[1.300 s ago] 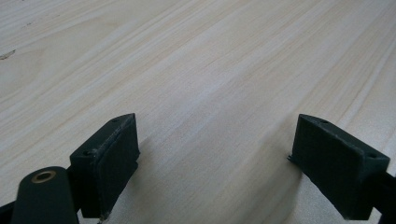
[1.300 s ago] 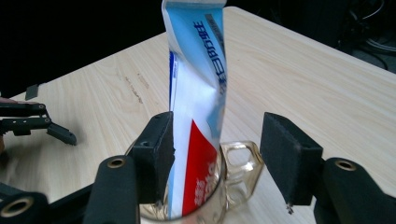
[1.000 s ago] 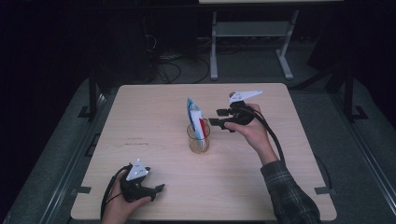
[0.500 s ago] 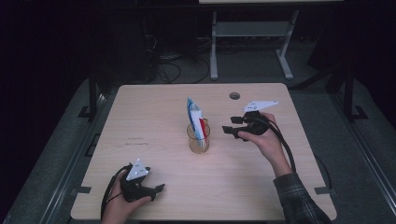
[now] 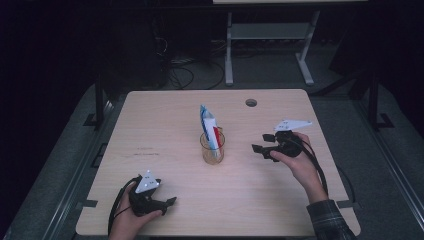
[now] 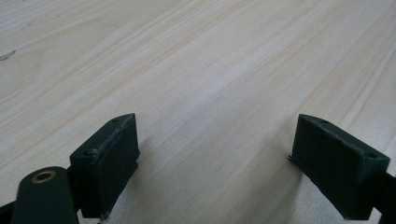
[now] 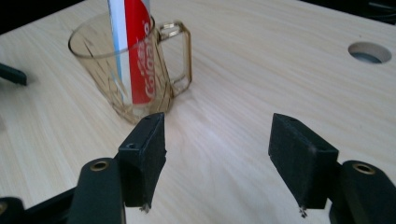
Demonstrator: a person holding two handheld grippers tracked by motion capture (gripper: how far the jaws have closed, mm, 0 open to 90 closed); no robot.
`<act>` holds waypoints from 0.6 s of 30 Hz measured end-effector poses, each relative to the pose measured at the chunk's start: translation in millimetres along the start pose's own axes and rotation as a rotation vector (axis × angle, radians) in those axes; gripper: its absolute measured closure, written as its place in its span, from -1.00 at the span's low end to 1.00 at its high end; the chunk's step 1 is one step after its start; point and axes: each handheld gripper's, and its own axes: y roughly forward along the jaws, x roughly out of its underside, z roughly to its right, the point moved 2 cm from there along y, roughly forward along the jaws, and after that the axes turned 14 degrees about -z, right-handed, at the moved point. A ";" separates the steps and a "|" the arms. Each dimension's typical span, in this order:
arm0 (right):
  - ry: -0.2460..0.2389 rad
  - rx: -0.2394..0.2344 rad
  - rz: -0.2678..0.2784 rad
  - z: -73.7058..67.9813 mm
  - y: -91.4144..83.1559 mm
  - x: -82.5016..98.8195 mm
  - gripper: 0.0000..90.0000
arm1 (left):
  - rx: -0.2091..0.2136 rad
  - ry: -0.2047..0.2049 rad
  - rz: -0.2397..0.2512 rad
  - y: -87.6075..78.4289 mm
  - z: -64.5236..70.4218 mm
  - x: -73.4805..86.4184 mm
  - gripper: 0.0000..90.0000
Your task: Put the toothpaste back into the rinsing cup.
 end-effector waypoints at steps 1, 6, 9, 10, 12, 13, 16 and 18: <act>0.001 0.004 -0.006 -0.1 -0.6 7.1 -0.22 | -0.001 0.000 0.000 0.0 0.0 0.0 -0.70; 0.016 0.016 -0.023 0.0 -1.3 25.9 -0.25 | 0.000 0.000 -0.001 0.0 0.0 0.0 -0.70; 0.024 0.027 -0.039 -0.1 -1.0 38.1 -0.28 | -0.001 0.000 0.000 0.0 0.0 0.0 -0.70; 0.024 0.027 -0.039 -0.1 -1.0 38.1 -0.28 | -0.001 0.000 0.000 0.0 0.0 0.0 -0.70; 0.029 0.027 -0.050 -0.1 -1.9 49.2 -0.30 | 0.000 0.000 0.000 0.0 0.0 0.0 -0.70; 0.035 0.025 -0.053 -0.5 -2.5 52.4 -0.31 | -0.001 0.000 0.000 0.0 0.0 0.0 -0.70; 0.037 0.028 -0.057 -1.6 -3.9 58.7 -0.32 | -0.001 0.000 0.000 0.0 0.0 0.0 -0.70; 0.038 0.031 -0.064 -3.0 -5.3 64.4 -0.34 | -0.001 0.000 0.000 0.0 0.0 0.0 -0.70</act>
